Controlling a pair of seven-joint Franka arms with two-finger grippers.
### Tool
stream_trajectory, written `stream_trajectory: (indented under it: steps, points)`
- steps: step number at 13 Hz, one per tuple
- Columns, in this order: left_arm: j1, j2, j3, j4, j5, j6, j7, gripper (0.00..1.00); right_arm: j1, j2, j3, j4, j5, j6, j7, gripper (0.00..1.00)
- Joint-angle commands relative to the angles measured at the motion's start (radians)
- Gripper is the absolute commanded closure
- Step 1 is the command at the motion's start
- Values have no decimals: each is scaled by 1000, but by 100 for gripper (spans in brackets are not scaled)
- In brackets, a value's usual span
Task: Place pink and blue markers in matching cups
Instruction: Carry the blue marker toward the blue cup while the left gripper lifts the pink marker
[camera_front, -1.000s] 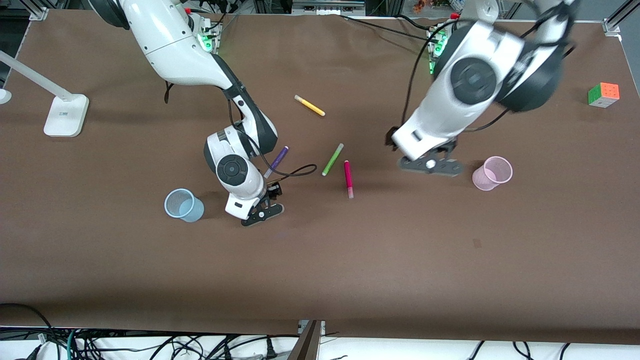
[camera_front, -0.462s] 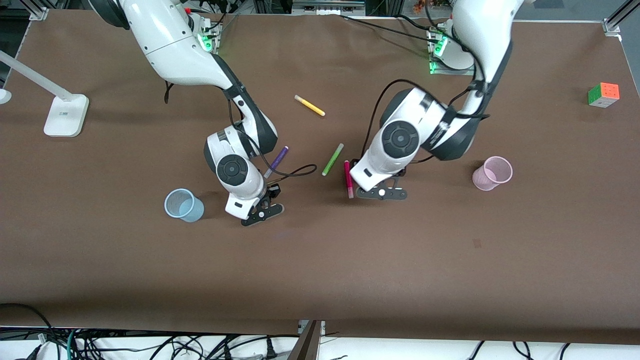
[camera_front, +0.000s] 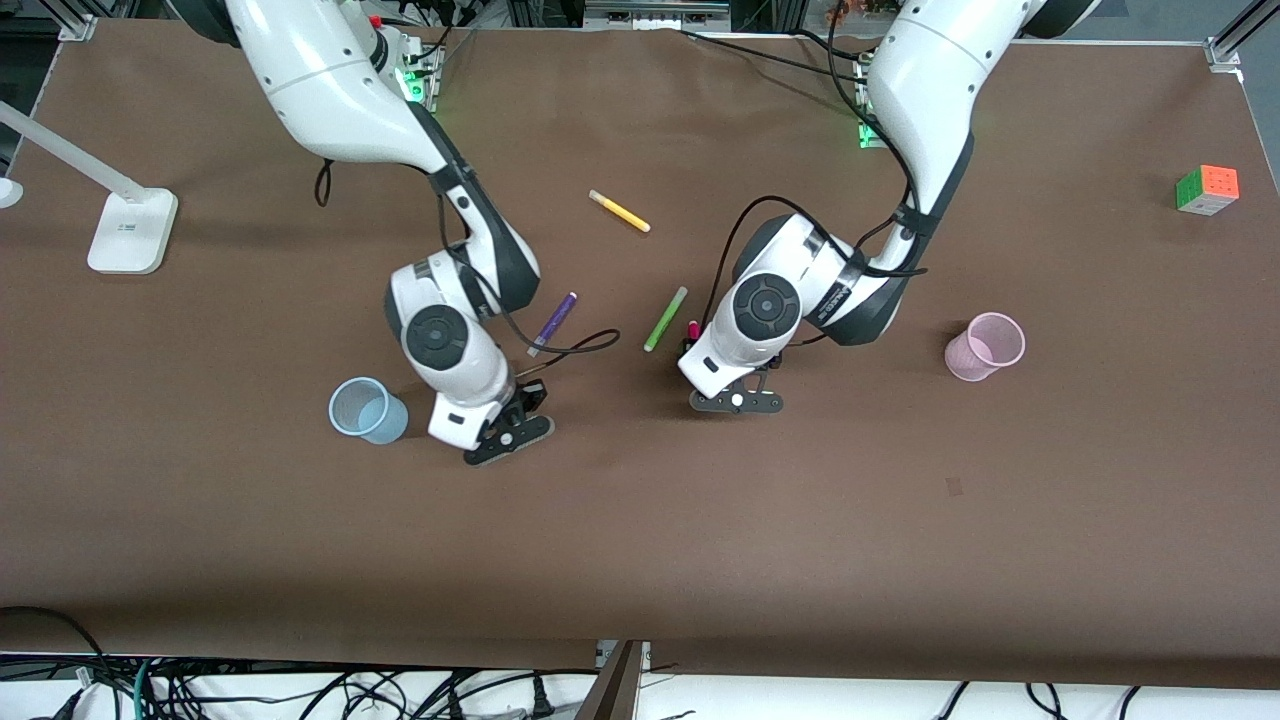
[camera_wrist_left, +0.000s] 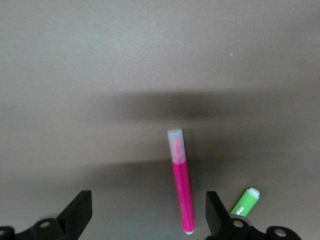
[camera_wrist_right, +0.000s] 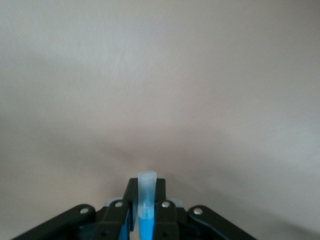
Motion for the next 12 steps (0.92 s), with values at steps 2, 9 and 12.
stream_trajectory:
  steps: [2, 9, 12]
  points:
    - [-50, 52, 13, 18, 82, 31, -76, 0, -48, -101, 7, -18, 27, -14, -193, 91]
    - [-57, 96, 10, 15, 84, 95, -113, 33, -128, -182, 4, -18, 179, -93, -587, 91]
    - [-59, 106, 10, 15, 86, 104, -113, 35, -206, -181, 4, -18, 366, -142, -882, 91]
